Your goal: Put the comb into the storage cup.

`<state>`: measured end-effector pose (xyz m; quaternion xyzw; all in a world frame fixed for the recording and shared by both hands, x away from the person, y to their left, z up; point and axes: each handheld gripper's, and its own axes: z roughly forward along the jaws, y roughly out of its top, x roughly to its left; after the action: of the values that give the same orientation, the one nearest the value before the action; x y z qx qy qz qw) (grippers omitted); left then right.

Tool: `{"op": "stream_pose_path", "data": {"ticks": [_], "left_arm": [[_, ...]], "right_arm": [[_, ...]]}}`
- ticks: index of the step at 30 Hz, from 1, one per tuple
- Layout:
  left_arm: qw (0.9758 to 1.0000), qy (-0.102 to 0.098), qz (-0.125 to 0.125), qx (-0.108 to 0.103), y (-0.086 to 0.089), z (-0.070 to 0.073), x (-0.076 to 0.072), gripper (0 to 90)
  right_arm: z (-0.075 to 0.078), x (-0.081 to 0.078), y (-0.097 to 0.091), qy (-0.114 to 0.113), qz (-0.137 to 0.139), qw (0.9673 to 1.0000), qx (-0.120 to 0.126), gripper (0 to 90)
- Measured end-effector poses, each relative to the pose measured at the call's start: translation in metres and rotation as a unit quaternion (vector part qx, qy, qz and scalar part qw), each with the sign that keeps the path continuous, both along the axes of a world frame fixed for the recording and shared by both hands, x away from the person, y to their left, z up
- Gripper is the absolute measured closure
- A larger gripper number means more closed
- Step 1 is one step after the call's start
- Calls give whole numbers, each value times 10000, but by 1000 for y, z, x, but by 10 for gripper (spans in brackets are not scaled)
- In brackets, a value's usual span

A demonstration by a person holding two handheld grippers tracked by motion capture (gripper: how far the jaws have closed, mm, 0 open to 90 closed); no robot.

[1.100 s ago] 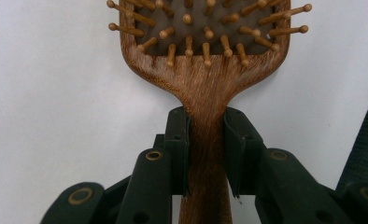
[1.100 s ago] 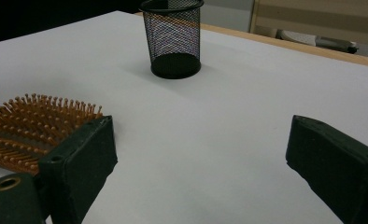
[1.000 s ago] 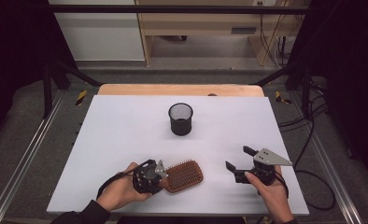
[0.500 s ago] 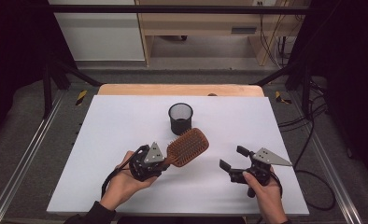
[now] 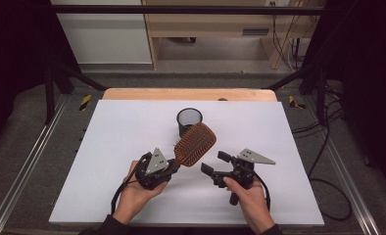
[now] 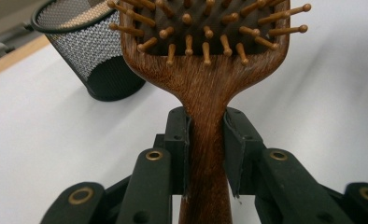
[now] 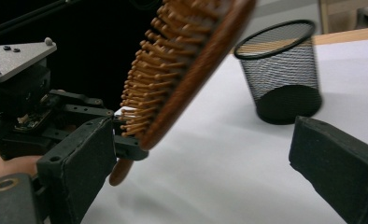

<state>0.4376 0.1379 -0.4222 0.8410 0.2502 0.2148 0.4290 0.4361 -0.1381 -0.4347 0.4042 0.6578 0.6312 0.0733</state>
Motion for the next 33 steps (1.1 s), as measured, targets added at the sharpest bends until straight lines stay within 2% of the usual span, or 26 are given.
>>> {"op": "stream_pose_path", "data": {"ticks": [9,14,21,28,33], "left_arm": [[9997,-31,106,-232,4,-2,0,727],[9995,-61,127,-267,5,-2,-1,727],[9986,-204,224,-427,7,0,-3,727],[9967,-355,293,-676,9,4,-6,727],[9952,-452,329,-799,11,6,-8,727]], "right_arm": [[9,3,22,-61,140,9999,48,75],[11,4,24,-33,123,9999,24,73],[16,4,24,-88,46,9999,13,49],[36,9,32,-174,90,9997,116,60],[49,14,39,-224,157,9996,76,69]]}}
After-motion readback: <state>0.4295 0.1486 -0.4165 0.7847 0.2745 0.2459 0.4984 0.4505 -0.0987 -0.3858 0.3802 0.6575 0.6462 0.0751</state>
